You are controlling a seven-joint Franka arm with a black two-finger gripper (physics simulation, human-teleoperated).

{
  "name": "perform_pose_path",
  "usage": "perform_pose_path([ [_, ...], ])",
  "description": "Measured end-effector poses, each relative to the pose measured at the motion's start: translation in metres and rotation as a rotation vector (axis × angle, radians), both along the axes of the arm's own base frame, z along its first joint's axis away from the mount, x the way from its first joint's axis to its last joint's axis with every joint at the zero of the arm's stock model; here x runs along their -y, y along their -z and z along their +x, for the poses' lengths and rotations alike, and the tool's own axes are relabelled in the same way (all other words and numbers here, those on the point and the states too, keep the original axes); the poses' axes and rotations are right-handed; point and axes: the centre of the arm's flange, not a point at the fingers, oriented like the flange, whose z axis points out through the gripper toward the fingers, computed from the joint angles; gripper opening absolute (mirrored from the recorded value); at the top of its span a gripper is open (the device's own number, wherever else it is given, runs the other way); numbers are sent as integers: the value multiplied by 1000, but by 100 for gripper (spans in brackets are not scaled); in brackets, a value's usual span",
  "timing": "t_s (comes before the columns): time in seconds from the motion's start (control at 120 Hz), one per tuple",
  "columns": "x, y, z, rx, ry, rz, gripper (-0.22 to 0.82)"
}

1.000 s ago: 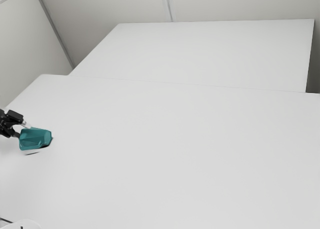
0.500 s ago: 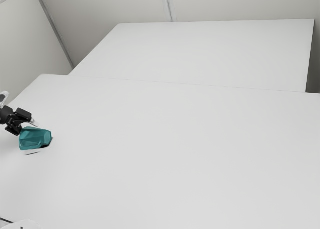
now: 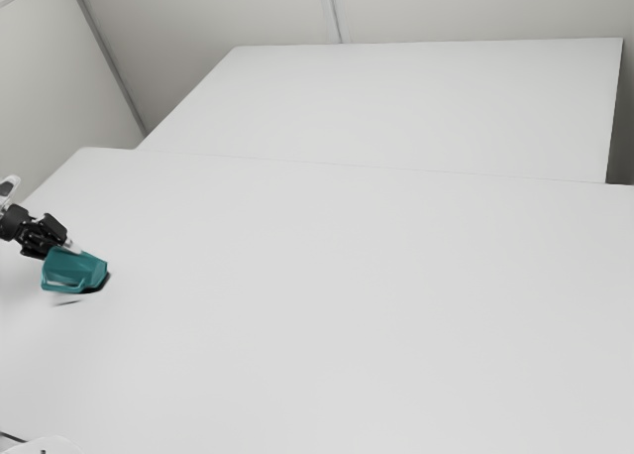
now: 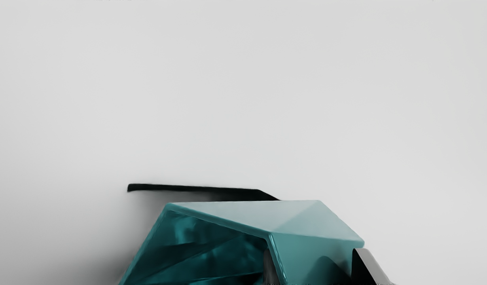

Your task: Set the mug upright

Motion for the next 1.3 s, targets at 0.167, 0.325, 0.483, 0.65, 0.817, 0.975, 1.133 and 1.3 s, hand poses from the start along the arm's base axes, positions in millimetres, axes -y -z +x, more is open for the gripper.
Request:
perform_pose_path([
  [0.167, 6, -5, 6, 2, 14, 9, -6],
  [0.325, 25, -18, 18, 7, 51, 21, -13],
  [0.483, 53, -33, 27, -9, 102, 33, -16],
  [0.65, 95, -59, 44, -43, 191, 95, -17],
  [0.817, 177, -94, 74, -98, 339, 205, -18],
  [0.975, 244, -118, 85, -171, 417, 322, -18],
  [1.133, 308, -149, 76, -193, 461, 416, -18],
  [1.3, 346, -161, 46, -211, 446, 474, -18],
])
